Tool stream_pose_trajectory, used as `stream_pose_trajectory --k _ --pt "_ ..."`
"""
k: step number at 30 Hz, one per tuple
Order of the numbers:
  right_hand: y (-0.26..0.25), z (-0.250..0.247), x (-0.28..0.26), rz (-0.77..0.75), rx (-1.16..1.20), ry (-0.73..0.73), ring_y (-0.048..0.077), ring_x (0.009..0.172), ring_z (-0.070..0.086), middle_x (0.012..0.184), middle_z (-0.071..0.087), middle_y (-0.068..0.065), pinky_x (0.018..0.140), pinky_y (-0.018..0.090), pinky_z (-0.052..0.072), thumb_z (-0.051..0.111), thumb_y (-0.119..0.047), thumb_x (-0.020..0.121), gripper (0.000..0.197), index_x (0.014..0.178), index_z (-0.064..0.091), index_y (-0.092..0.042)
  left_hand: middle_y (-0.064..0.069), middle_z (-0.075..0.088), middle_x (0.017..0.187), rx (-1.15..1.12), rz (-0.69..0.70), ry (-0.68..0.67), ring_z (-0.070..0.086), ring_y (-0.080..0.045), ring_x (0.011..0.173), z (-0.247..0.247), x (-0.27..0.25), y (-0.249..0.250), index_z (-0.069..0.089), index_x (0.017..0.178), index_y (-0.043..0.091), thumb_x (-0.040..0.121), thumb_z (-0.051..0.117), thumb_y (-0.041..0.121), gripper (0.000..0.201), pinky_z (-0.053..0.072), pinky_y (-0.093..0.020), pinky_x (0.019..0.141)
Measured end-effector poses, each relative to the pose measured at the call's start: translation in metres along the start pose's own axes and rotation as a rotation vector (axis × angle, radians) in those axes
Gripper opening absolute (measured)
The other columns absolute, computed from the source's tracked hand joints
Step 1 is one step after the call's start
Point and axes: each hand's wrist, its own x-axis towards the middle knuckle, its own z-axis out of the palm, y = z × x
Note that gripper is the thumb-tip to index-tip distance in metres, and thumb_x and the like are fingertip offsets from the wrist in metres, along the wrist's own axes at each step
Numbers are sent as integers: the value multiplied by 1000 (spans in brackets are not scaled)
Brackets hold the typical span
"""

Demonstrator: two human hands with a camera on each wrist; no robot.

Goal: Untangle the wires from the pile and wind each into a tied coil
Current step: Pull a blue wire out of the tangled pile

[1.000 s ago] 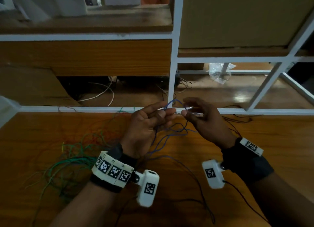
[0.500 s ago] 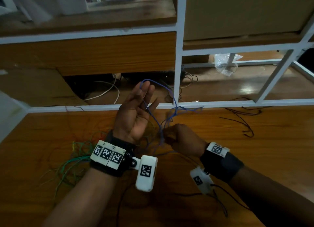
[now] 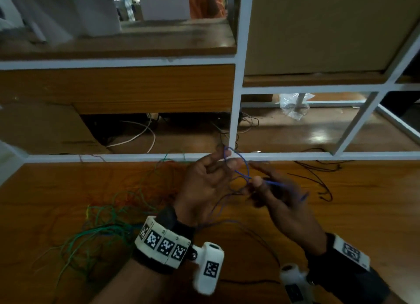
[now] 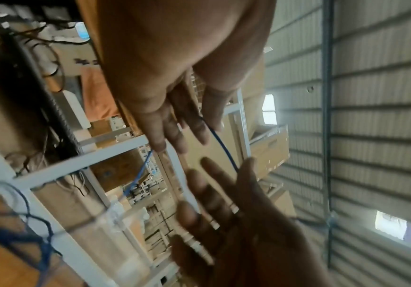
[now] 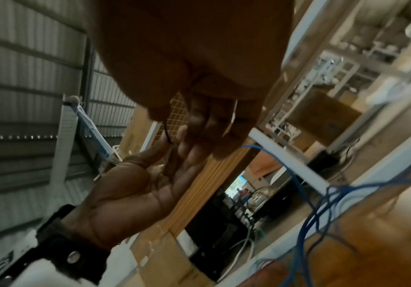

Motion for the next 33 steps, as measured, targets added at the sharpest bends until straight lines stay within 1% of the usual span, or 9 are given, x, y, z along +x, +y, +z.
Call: stream_pose_trajectory --k 4,8,11,18,21,24,27,31,33 --pt "-12 -32 -13 71 134 165 33 73 72 83 77 16 66 38 59 52 -26 98 37 86 78 -2 -4 72 93 370 137 14 67 -22 90 -8 20 -20 63 103 12 77 81 14 31 53 -44 85" --pt "-19 -54 -22 73 249 212 34 70 69 79 73 23 63 38 54 53 -32 96 40 87 79 -4 6 60 126 738 347 -268 55 -13 122 -9 49 -43 58 121 27 79 79 23 47 46 -33 102" --pt "-25 -80 -26 105 366 270 30 69 63 75 69 18 66 41 50 52 -34 95 41 79 77 -6 -4 73 95 696 159 -412 69 -17 94 2 59 -74 70 97 13 93 67 15 5 53 -30 84" --pt "13 -176 -60 325 252 587 19 64 58 66 63 5 68 38 41 48 -38 101 43 96 65 1 -1 71 71 792 187 -300 67 -13 64 -17 69 -104 70 86 15 92 69 23 10 51 -28 59" --pt "47 -181 -88 684 143 539 19 59 59 76 67 9 61 31 42 51 -50 98 49 98 68 -3 3 71 77 996 363 -213 66 -12 69 -7 68 -106 70 87 25 89 60 44 22 51 -25 61" --pt "75 -176 -119 988 -497 170 18 49 64 68 74 3 50 27 46 54 -62 96 63 93 72 -1 0 72 89 1222 470 -152 63 -15 74 12 60 -118 73 99 20 95 63 34 17 48 -29 65" --pt "75 -162 -127 631 -1023 138 14 71 71 71 70 -7 58 31 51 50 -73 90 54 83 68 -23 1 72 95 1270 454 -137 63 -17 79 32 53 -136 74 100 19 94 62 32 18 48 -28 70" --pt "79 -141 -82 75 -1033 101 27 126 54 136 61 5 96 40 50 50 -49 101 48 140 55 -20 7 72 94 1304 469 -199 64 -11 78 62 43 -153 74 97 24 91 55 40 26 49 -25 68" --pt "88 -140 -57 61 -1044 -65 28 109 64 116 71 6 83 40 56 41 -41 103 40 135 57 -24 9 71 96 1340 465 -215 63 -8 81 73 39 -157 74 100 25 91 53 42 29 50 -26 70"
